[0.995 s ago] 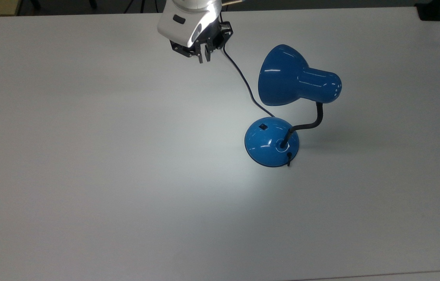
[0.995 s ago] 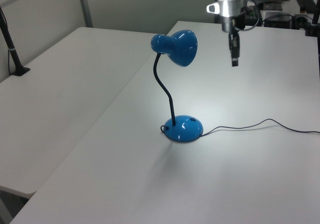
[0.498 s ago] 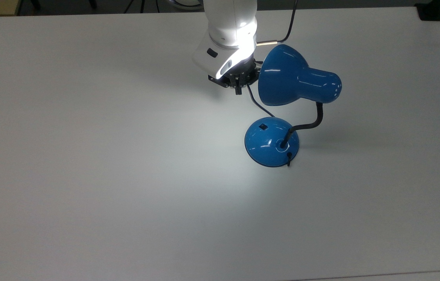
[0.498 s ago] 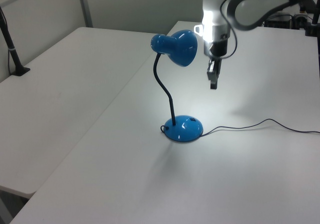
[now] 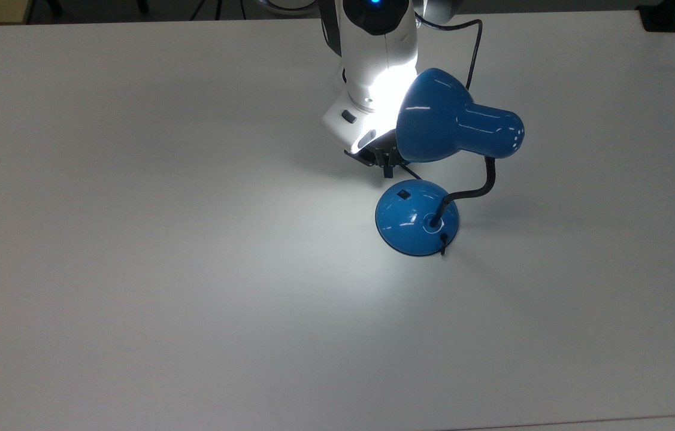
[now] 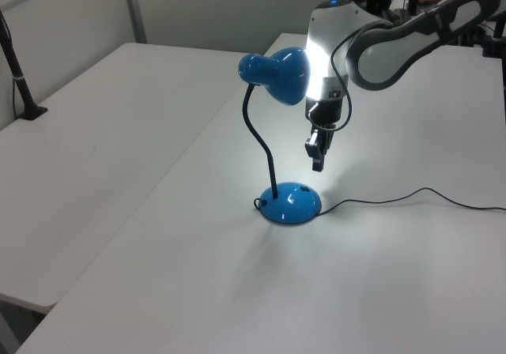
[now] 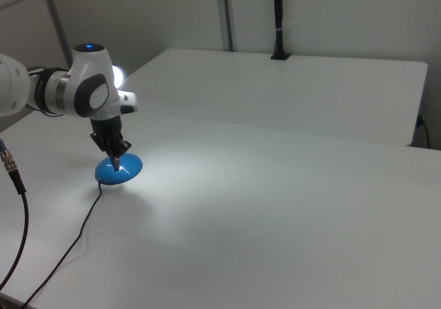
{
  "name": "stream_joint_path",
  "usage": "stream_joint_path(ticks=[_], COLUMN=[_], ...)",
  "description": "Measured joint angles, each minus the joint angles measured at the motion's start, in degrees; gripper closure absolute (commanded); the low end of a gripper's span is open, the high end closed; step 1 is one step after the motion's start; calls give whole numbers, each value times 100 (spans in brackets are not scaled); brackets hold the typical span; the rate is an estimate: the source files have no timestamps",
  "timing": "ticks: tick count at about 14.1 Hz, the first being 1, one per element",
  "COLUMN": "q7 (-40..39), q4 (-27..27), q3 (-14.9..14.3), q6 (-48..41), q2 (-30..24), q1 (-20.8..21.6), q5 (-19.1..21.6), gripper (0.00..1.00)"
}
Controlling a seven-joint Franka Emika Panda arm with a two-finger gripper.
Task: Turn off the lamp
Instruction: 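Press down on the switch on the blue lamp base with the gripper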
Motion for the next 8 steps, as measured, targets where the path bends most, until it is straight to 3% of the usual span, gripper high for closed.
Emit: stream_joint_path(ticks=[8], q7=[335], q4=[1], q3=[-1], q6=[532], q2=[403], q1=[103], q5=[0], gripper=[100])
